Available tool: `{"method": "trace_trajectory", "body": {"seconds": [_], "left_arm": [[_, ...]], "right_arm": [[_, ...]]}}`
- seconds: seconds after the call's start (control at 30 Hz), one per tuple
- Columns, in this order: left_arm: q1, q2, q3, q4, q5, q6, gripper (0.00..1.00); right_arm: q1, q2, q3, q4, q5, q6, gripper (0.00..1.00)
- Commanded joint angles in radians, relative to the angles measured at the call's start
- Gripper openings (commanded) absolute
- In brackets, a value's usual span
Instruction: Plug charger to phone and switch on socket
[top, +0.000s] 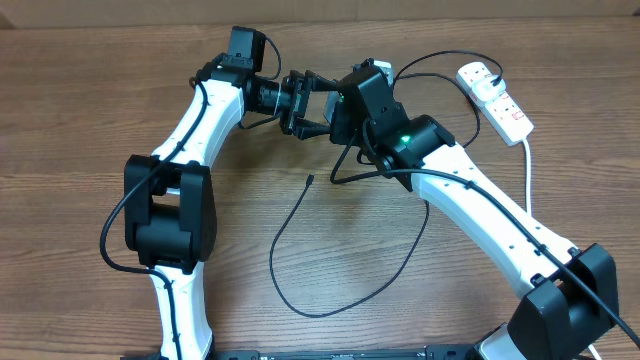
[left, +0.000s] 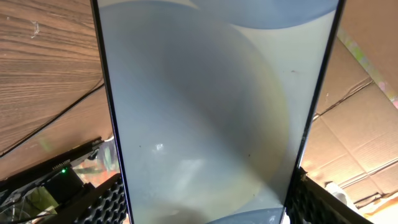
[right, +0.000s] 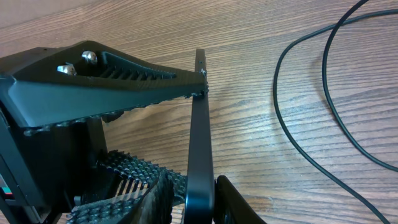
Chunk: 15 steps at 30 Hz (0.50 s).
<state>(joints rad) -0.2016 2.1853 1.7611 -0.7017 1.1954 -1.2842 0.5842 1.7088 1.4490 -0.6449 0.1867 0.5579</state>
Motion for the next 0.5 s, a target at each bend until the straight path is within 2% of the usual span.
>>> {"method": "trace_trajectory", "body": {"seconds": [0.0, 0.27, 0.33, 0.47], "left_arm": [[-0.002, 0.002, 0.029, 0.007, 0.052, 0.002, 0.66], [-0.002, 0.002, 0.029, 0.008, 0.053, 0.006, 0.66], [-0.002, 0.002, 0.029, 0.008, 0.052, 0.017, 0.69], [0.001, 0.002, 0.029, 0.062, 0.05, 0.056, 0.77]], "right_arm": [[0.004, 0.005, 0.009, 0.008, -0.004, -0.001, 0.18], [0.004, 0.005, 0.009, 0.006, -0.004, -0.001, 0.09], [0.004, 0.005, 0.009, 0.008, -0.004, -0.001, 0.04], [0.004, 0.005, 0.013, 0.009, 0.024, -0.001, 0.04]]}}
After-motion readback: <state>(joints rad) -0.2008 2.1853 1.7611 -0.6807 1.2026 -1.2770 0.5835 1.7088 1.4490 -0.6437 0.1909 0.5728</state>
